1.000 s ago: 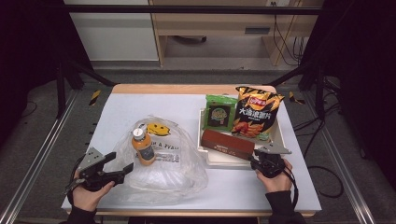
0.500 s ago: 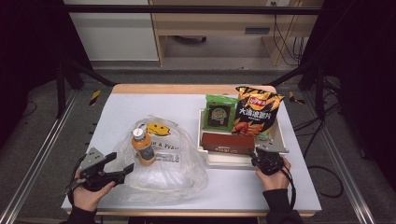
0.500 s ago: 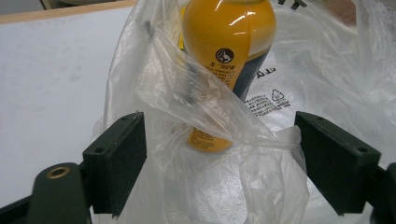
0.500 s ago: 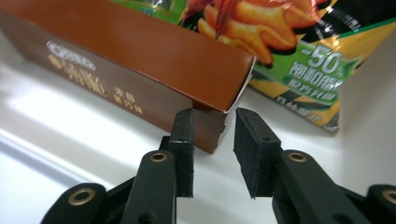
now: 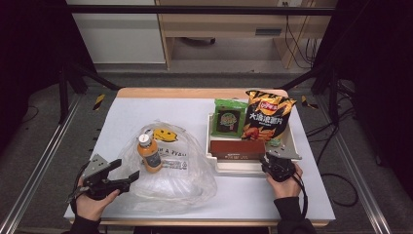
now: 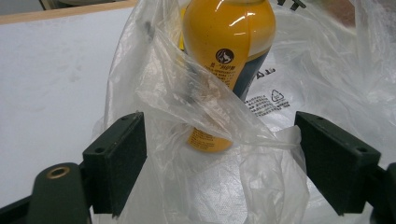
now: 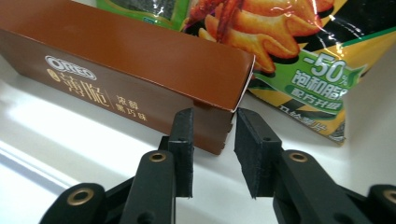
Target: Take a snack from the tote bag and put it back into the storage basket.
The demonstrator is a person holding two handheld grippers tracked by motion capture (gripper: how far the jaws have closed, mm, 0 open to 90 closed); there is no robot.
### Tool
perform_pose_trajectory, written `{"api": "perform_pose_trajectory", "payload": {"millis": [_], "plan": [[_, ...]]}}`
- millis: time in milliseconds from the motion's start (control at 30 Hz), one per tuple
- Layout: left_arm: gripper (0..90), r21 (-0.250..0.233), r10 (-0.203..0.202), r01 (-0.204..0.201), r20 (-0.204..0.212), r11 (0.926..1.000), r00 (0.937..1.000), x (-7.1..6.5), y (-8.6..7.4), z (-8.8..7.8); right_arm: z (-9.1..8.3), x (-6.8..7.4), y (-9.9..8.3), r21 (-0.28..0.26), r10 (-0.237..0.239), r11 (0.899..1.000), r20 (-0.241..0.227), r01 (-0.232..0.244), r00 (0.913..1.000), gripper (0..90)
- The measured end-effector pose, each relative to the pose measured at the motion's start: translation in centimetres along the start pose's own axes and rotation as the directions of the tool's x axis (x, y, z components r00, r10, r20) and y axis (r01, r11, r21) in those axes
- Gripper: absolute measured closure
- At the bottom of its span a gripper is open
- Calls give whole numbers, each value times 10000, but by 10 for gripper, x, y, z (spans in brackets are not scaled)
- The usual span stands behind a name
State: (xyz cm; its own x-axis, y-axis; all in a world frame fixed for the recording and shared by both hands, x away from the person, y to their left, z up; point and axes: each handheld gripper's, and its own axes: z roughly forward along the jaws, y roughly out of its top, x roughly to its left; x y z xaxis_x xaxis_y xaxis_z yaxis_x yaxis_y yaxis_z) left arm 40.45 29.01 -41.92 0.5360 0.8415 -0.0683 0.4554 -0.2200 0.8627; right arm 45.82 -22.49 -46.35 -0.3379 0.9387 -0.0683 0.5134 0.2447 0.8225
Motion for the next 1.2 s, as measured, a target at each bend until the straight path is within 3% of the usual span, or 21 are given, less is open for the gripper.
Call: {"api": "perform_pose_trajectory", "payload": {"millis": [633,867,1200], "plan": [[178,-112,-12,13,44,9999,10000,0,1,-2,-3,2,-1,77,3,10000,-162,-2,9999,613],[178,-429,-24,31,148,9991,9999,-2,6,-7,-17,3,4,-651,196,9976,-373,-220,9991,491],[178,-771,-116,131,195,9969,9997,-4,16,-12,-36,13,17,-1464,247,9883,-1264,-432,9917,380]]}}
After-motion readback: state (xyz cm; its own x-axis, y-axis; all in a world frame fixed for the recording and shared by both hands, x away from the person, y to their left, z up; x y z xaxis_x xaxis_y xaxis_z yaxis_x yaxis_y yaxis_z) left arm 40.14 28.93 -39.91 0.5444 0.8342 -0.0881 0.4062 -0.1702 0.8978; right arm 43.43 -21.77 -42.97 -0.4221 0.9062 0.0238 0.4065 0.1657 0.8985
